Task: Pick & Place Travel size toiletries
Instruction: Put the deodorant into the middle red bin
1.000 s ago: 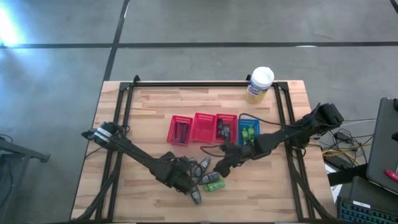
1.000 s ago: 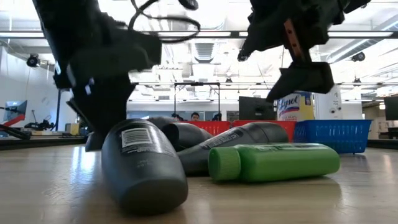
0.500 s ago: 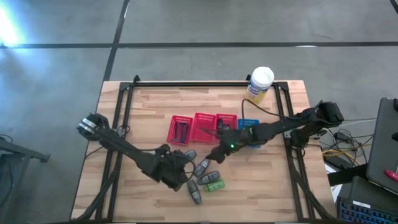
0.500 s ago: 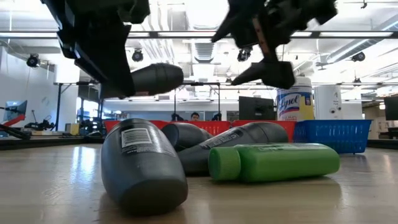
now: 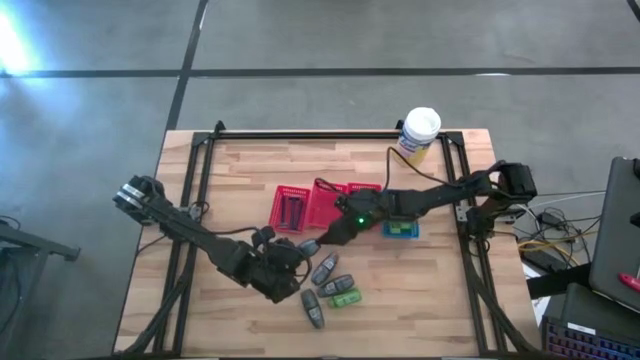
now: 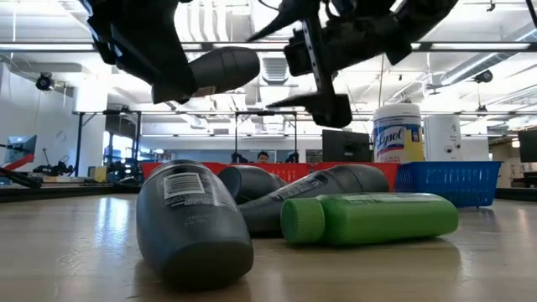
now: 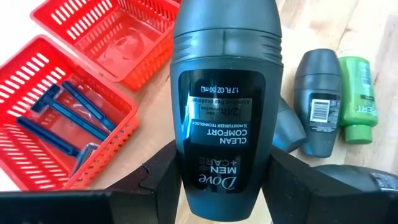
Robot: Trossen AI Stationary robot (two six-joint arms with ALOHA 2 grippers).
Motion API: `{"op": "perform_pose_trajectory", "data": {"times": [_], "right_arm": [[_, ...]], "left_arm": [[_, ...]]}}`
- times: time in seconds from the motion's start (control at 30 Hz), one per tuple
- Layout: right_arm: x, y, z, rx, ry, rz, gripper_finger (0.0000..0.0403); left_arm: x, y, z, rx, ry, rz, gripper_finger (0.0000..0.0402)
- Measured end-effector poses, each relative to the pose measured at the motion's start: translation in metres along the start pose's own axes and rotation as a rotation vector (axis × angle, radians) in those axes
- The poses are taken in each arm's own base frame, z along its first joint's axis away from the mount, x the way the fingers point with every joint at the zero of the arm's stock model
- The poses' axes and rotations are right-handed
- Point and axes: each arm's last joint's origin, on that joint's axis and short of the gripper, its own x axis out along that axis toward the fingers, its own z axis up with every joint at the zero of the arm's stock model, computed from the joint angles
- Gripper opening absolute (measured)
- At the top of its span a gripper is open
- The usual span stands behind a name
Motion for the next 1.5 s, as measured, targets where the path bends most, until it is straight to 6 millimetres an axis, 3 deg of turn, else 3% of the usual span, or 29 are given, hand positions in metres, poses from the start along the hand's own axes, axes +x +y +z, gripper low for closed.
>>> {"op": "perform_pose_trajectory", "data": {"times": [0.7, 1.5], "right_arm": [[0.001, 0.004, -0.004, 0.030, 0.032, 0.033, 0.0317], [0.001, 0.004, -0.004, 0.046, 0.049, 0.040, 0.0196]], "left_arm": [[0.012, 0.002, 0.023, 0.005, -0.104, -0.038, 0.0183], [0.013, 0.001, 0.027, 0.057, -0.120, -0.055, 0.0181]]}}
